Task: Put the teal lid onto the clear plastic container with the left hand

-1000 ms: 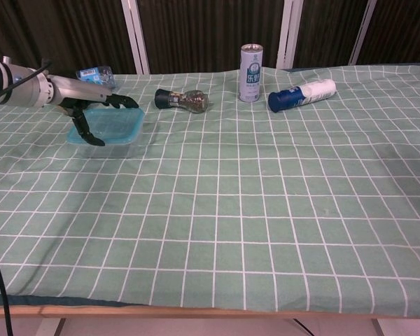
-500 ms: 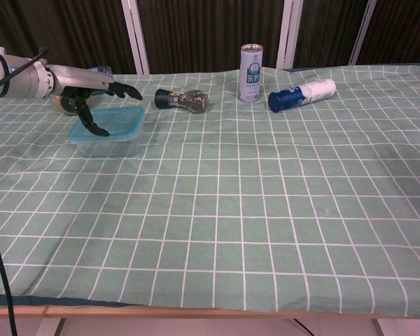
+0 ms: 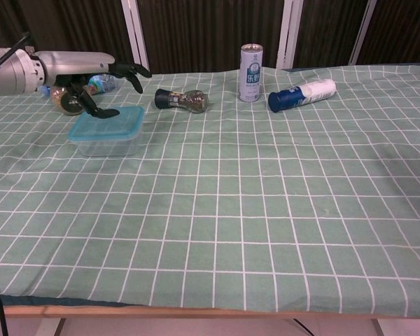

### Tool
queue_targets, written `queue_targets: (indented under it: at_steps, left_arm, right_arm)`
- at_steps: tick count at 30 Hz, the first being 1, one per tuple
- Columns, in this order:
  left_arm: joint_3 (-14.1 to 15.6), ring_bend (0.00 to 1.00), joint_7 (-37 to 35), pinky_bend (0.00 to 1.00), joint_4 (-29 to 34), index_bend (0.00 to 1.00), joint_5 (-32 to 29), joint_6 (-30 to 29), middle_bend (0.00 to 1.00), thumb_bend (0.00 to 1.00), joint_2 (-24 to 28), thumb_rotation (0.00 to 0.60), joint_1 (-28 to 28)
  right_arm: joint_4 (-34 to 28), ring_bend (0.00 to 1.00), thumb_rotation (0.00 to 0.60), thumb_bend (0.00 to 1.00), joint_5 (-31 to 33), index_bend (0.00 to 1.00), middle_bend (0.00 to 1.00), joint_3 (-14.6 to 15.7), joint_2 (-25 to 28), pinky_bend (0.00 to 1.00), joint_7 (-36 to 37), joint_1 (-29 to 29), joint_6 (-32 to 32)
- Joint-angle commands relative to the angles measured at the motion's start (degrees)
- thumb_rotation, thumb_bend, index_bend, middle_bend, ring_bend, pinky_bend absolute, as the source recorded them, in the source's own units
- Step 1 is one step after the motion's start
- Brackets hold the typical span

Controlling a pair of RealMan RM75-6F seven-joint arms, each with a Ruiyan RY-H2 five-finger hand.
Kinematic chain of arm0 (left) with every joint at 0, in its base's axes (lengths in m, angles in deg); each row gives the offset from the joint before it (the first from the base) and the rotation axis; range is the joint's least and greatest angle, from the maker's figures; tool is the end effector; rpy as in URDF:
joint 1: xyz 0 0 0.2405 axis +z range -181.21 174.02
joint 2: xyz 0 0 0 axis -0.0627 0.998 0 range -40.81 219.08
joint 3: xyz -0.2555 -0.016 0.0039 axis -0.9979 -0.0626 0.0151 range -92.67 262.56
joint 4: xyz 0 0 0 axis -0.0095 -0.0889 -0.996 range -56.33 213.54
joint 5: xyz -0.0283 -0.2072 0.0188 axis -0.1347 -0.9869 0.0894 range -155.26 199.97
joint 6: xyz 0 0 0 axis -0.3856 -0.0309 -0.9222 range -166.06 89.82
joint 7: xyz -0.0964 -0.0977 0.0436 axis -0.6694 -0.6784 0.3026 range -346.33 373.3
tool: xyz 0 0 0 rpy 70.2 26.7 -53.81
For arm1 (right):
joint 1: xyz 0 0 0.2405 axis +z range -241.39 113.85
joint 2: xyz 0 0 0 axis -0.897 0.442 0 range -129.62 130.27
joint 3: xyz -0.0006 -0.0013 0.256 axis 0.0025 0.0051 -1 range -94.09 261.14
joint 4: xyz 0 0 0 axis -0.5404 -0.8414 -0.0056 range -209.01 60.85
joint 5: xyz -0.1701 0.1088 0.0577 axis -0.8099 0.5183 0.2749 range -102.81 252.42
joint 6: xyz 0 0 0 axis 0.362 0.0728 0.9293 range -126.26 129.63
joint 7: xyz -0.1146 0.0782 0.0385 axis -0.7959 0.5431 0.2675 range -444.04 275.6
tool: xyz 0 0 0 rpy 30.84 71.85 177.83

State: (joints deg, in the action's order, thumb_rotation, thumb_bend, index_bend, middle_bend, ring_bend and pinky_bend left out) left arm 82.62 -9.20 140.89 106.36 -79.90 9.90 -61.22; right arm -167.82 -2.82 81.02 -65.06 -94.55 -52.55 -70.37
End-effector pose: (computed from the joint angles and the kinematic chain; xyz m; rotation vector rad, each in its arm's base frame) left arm -0.1541 0.4423 0.0502 -2.0684 -0.8797 -0.8839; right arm -0.3135 -0.2098 0.1255 1.5187 -0.9672 0.6824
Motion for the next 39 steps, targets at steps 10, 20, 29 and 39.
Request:
queue_targets:
  at_steps: [10, 20, 29, 39]
  left_arm:
    - [-2.6, 0.07, 9.1, 0.03, -3.4, 0.0, -8.2, 3.4, 0.17, 0.4, -5.5, 0.6, 2.4]
    - [-2.5, 0.05, 8.1, 0.03, -6.0, 0.0, -7.6, 6.0, 0.15, 0.39, -7.0, 0.6, 2.2]
    - [-2.4, 0.02, 7.7, 0.02, -6.8, 0.0, -6.9, 6.8, 0.12, 0.39, -7.4, 0.6, 2.3]
    - [-2.1, 0.02, 7.2, 0.03, -6.8, 0.0, -6.3, 7.5, 0.12, 0.39, -7.2, 0.6, 2.8]
  right_arm:
    - [0.0, 0.0, 0.6, 0.06, -0.4, 0.0, 0.0, 0.0, 0.5, 0.0, 1.1, -0.2, -0.3]
    - [0.1, 0.0, 0.6, 0.06, -0.3, 0.0, 0.0, 0.0, 0.6, 0.0, 1.3, -0.4, -0.4]
    - [0.1, 0.0, 0.6, 0.06, -0.2, 0.0, 0.0, -0.1, 0.5, 0.0, 1.2, -0.3, -0.2]
    - [0.2, 0.0, 0.6, 0.06, 0.0, 0.0, 0.0, -0.1, 0.4, 0.0, 1.0, -0.2, 0.0]
